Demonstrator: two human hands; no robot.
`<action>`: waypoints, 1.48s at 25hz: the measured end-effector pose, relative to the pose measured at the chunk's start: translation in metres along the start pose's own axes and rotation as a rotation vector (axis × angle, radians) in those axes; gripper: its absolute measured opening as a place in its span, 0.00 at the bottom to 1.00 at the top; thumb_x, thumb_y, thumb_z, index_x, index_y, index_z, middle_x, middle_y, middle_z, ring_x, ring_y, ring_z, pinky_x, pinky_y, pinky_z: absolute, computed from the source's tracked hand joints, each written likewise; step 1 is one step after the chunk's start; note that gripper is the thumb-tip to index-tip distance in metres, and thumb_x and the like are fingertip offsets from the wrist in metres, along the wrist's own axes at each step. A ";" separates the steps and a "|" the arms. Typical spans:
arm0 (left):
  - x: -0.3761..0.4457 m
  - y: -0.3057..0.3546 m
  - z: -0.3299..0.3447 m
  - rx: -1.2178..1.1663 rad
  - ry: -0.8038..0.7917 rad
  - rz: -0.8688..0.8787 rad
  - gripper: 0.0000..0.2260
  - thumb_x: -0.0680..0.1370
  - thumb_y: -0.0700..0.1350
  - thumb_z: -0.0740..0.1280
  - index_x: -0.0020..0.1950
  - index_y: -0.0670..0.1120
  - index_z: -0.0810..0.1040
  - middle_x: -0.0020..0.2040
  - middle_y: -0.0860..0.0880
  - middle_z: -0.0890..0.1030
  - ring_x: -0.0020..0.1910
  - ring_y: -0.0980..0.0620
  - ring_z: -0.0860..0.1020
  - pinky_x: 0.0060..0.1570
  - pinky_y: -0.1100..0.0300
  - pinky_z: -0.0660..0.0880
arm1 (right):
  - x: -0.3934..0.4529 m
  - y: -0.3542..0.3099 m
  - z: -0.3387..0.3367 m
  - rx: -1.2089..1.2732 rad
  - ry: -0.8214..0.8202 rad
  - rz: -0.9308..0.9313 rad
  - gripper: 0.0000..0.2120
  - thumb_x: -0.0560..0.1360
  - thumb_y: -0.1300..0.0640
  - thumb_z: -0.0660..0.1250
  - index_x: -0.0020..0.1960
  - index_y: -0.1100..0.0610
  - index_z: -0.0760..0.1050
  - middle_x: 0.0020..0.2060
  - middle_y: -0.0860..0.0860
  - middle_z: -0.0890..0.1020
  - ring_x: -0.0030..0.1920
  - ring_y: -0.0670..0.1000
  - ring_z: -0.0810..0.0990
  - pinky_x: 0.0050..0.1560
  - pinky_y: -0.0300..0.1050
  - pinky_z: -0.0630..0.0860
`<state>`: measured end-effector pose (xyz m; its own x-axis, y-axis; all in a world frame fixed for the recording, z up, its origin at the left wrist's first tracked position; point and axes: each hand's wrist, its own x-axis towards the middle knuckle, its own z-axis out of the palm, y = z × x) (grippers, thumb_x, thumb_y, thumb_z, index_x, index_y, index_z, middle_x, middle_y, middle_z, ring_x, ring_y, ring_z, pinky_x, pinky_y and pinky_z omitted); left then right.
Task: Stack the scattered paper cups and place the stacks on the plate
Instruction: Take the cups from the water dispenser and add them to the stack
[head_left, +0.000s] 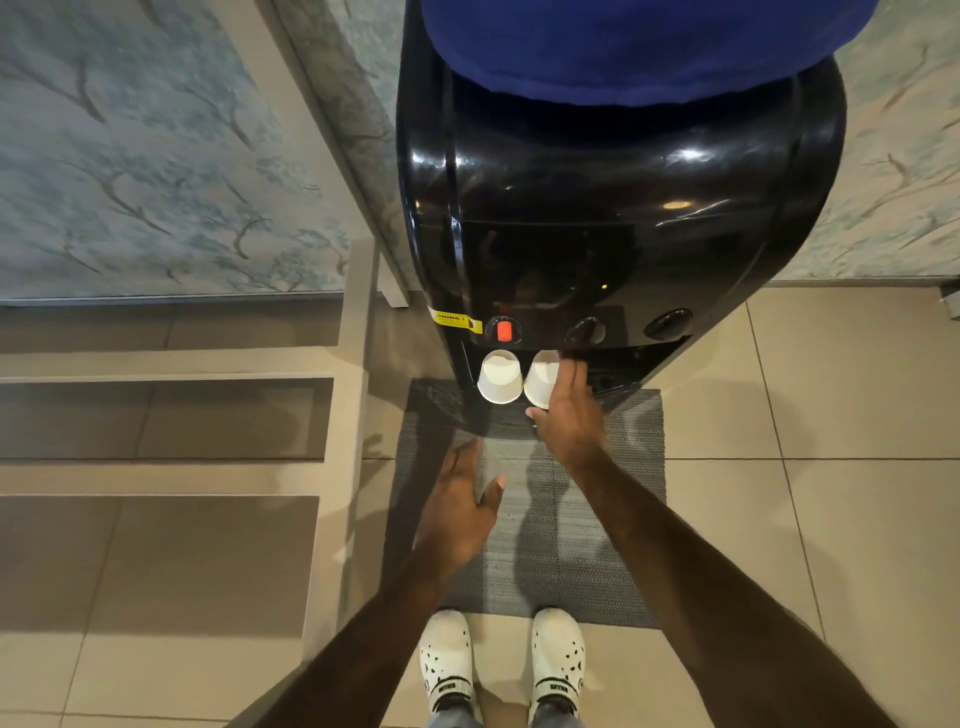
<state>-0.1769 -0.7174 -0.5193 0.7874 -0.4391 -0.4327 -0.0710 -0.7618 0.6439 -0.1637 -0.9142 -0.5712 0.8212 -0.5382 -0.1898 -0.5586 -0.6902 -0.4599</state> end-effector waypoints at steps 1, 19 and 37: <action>0.000 -0.003 -0.001 -0.006 0.004 0.006 0.29 0.82 0.52 0.66 0.81 0.48 0.62 0.76 0.47 0.69 0.74 0.48 0.69 0.68 0.59 0.66 | 0.001 -0.001 0.004 -0.015 0.016 0.002 0.44 0.67 0.53 0.80 0.74 0.58 0.57 0.67 0.57 0.69 0.64 0.60 0.76 0.58 0.54 0.79; 0.074 0.031 -0.013 -0.846 0.018 -0.376 0.22 0.86 0.43 0.58 0.81 0.49 0.62 0.78 0.45 0.68 0.76 0.48 0.68 0.77 0.43 0.64 | -0.018 -0.045 -0.016 0.317 0.151 -0.093 0.36 0.71 0.55 0.78 0.71 0.58 0.62 0.67 0.56 0.71 0.63 0.56 0.77 0.51 0.46 0.79; 0.102 0.029 0.006 -1.018 0.116 -0.398 0.12 0.85 0.38 0.57 0.64 0.39 0.77 0.58 0.39 0.81 0.57 0.43 0.79 0.68 0.42 0.74 | 0.000 -0.027 0.027 0.372 -0.075 -0.023 0.35 0.71 0.58 0.77 0.70 0.58 0.62 0.65 0.56 0.75 0.66 0.57 0.74 0.60 0.53 0.77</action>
<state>-0.1025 -0.7870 -0.5486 0.6984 -0.1612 -0.6973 0.6974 -0.0657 0.7137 -0.1457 -0.8821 -0.5824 0.8472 -0.4779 -0.2321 -0.4705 -0.4720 -0.7456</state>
